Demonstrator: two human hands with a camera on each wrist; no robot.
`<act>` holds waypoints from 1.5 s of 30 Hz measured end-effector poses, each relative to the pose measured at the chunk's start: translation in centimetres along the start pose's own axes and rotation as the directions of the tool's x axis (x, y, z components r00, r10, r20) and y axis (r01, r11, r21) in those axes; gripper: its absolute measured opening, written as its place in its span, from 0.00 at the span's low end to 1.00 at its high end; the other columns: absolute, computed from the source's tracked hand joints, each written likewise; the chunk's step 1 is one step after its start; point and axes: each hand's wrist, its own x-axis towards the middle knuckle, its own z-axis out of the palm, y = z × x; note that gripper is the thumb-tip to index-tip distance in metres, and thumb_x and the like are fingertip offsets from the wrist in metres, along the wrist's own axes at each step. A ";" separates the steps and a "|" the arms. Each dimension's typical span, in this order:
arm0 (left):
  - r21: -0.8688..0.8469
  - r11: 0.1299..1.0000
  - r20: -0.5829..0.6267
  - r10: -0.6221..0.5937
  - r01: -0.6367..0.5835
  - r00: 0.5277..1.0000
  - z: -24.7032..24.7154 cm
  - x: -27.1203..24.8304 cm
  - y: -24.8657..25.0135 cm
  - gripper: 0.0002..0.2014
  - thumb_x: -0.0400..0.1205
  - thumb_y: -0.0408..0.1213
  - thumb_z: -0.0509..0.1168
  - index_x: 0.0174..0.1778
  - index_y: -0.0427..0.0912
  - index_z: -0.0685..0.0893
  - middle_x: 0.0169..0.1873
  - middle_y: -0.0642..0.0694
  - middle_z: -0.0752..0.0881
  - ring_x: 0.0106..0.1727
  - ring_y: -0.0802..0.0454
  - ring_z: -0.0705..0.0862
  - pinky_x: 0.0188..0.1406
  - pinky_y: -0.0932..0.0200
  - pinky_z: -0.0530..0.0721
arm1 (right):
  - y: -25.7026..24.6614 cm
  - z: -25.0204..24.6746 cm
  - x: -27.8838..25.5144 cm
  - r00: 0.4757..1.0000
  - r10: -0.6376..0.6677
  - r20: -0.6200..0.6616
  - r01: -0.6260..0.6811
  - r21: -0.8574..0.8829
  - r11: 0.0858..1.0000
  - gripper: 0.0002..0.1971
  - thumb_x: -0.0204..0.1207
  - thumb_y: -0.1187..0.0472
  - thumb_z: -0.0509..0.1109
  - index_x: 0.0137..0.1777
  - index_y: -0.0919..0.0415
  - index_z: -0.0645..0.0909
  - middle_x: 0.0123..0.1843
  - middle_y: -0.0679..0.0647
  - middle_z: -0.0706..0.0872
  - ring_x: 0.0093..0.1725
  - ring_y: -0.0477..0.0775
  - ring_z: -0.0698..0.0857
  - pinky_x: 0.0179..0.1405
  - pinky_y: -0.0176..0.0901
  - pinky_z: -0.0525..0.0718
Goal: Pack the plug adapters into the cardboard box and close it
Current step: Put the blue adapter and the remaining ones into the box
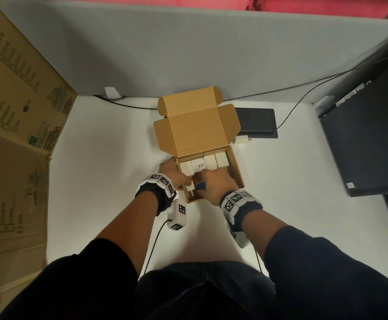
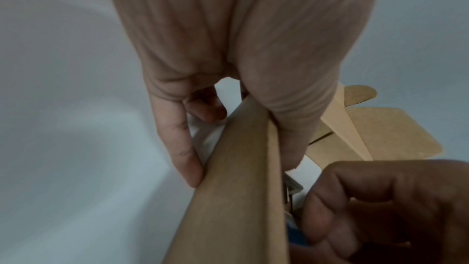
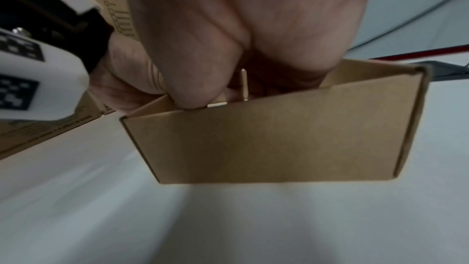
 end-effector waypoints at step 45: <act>0.052 0.997 -0.041 -0.046 0.048 0.998 0.4 -0.6 0.9 0.38 0.59 0.27 0.87 0.65 0.50 0.83 0.60 0.46 0.88 0.59 0.42 0.89 0.45 0.43 0.96 | 11.7 -3.2 3.1 0.949 0.238 -0.205 -0.227 0.078 0.971 0.24 0.80 0.63 0.65 0.75 0.49 0.69 0.60 0.62 0.82 0.60 0.69 0.80 0.49 0.58 0.85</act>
